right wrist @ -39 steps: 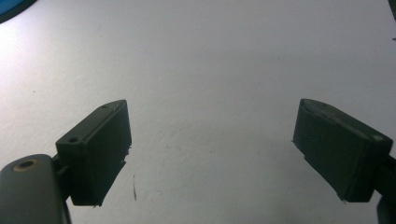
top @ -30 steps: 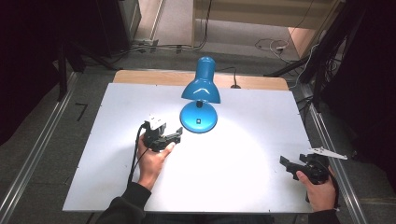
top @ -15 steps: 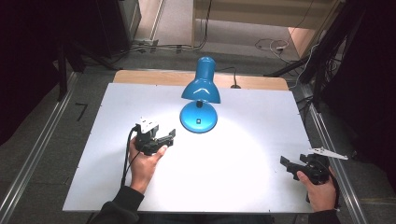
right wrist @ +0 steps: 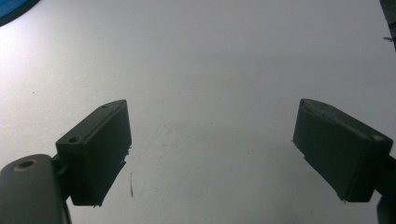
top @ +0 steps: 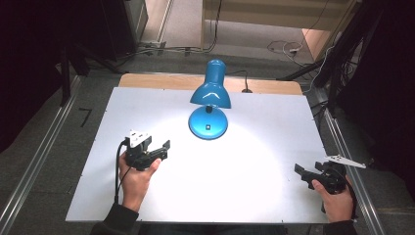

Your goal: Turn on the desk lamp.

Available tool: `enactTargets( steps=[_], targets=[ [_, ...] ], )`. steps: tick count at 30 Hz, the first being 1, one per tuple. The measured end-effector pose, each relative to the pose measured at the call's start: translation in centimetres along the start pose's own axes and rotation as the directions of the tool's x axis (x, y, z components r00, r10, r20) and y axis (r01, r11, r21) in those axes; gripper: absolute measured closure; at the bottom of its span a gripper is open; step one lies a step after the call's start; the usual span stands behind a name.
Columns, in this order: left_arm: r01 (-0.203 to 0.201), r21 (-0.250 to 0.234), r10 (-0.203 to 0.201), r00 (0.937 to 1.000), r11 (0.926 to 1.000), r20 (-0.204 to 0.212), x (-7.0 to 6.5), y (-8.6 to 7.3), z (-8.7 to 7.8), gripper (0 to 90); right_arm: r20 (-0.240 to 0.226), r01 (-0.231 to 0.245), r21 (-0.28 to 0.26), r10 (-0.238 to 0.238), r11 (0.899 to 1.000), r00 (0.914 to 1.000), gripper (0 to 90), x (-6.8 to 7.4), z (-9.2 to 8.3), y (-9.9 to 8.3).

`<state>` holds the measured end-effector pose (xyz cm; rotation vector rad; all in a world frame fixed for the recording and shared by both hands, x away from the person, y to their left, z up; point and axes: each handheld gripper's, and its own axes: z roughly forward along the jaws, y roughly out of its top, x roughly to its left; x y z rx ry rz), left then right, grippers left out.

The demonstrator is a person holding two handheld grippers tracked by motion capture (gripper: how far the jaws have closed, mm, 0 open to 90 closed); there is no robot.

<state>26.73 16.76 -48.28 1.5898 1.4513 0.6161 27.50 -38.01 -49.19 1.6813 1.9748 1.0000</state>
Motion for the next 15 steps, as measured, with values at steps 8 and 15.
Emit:
enactTargets(
  steps=[8,15],
  targets=[
    [0.002,0.019,0.000,0.9973,0.9998,-0.074,1.9,-1.6,-2.8,28.0,0.005,-0.002,-0.004,0.002,1.000,1.0000,10.1,-0.1,-0.1,0.0],
    [0.048,0.038,-0.042,0.9889,0.9981,-0.143,4.5,-2.8,-4.1,27.8,0.009,-0.006,-0.002,0.006,1.000,0.9999,10.1,-0.3,-0.1,-0.1]
  ],
)
